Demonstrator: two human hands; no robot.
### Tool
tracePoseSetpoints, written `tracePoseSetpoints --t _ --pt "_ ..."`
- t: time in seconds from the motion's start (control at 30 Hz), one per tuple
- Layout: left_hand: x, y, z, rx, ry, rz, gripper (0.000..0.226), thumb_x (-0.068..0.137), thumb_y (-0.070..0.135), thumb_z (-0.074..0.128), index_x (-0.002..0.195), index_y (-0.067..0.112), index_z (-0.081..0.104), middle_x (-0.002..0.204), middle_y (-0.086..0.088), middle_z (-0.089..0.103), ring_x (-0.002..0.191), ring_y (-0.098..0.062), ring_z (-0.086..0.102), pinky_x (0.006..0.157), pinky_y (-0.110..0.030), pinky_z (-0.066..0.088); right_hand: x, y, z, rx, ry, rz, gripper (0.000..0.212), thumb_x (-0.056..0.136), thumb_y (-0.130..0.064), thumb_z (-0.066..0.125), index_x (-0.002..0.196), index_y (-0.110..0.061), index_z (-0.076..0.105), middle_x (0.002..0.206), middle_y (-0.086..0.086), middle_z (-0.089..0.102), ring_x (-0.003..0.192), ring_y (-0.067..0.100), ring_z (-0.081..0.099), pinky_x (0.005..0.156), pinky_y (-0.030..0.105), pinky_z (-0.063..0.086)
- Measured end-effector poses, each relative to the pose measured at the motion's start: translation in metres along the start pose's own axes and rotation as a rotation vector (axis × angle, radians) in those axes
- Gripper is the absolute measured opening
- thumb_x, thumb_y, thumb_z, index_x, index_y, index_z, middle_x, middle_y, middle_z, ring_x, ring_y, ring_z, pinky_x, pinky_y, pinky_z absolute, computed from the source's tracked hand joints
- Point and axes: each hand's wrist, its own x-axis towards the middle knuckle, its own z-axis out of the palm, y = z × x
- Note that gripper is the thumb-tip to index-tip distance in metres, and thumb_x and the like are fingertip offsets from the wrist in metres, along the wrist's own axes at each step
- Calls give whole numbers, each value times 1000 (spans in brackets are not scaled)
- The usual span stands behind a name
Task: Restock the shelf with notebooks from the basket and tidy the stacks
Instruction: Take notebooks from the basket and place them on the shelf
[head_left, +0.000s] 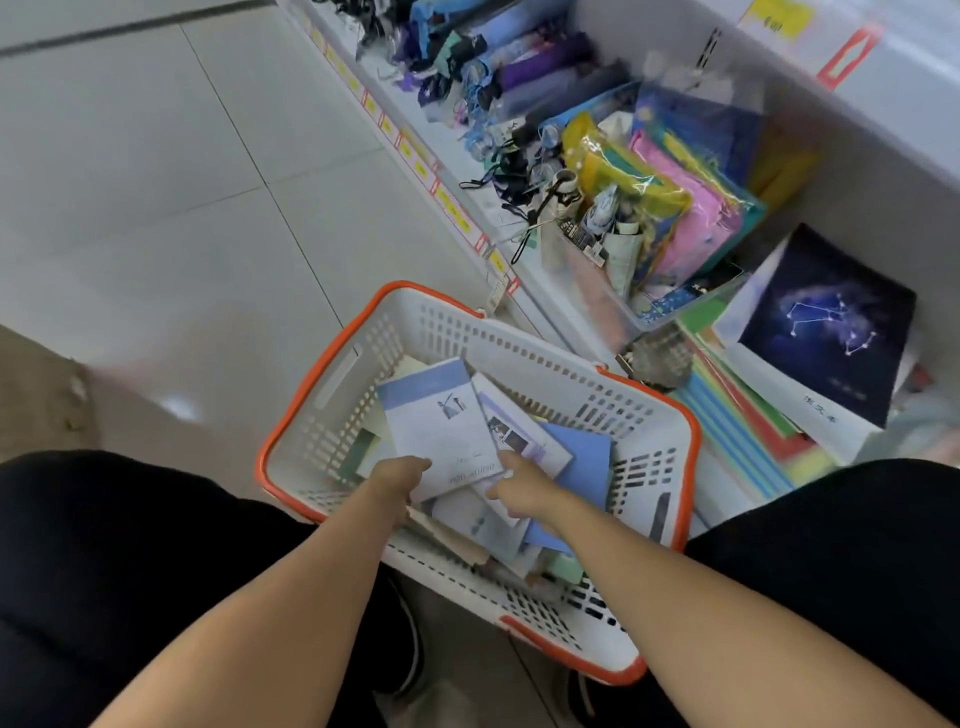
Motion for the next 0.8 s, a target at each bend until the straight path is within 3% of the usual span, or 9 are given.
tracePoseSetpoints --t 0.1,0.17,0.23,0.33,0.43,0.57,0.63,0.7,0.8 --pt "1 1 -4 -80 16 17 30 92 16 64 119 6 56 98 -13 62 82 -28 59 60 -31 47 5 10 -2 115 36 48 49 96 -6 55 143 -18 41 137 2 55 119 22 54 99 36 48" --pt "1 4 -3 -147 2 67 33 93 10 61 125 8 53 108 -16 62 91 -30 61 58 -34 51 17 17 -14 -45 296 29 55 94 -11 60 146 -14 42 149 9 44 128 26 49 105 38 44" --pt "-4 9 -3 -175 33 158 28 94 6 57 121 8 51 112 -19 62 92 -34 62 57 -38 54 27 23 -27 -239 481 67 73 92 -25 67 153 -13 29 160 10 22 144 32 28 112 44 36" --pt "-21 17 -9 -154 162 347 24 94 1 51 115 12 49 110 -18 62 93 -36 62 74 -49 58 36 29 -41 -141 342 137 96 89 -30 73 158 -14 8 164 7 12 147 33 23 113 47 35" --pt "-31 20 -20 0 327 516 42 92 4 45 131 21 47 112 -5 60 101 -31 61 84 -49 57 43 37 -40 -177 328 163 94 90 -26 72 158 -11 9 163 11 17 144 34 31 109 44 40" --pt "-38 17 -24 73 396 617 50 95 5 44 137 31 44 110 4 60 102 -25 59 89 -44 55 41 48 -29 -233 388 258 90 91 -22 72 156 -8 12 164 16 -4 149 36 14 105 45 42" --pt "-41 14 -23 105 421 624 47 96 5 43 136 31 45 115 1 63 103 -24 59 89 -38 53 32 44 -28 -213 377 280 94 89 -23 73 156 -7 9 162 18 13 143 39 31 97 43 47" --pt "-44 15 -22 119 454 614 44 97 7 43 135 29 45 120 -2 63 107 -26 59 88 -39 52 20 28 -33 -188 320 270 87 93 -21 68 156 -4 10 143 20 42 116 38 54 80 41 49" --pt "-49 24 -19 87 456 624 43 97 9 44 136 26 44 121 -5 63 110 -30 60 89 -43 54 -5 -6 -54 -70 148 146 42 100 -11 53 138 2 43 88 15 49 64 24 46 55 40 41"
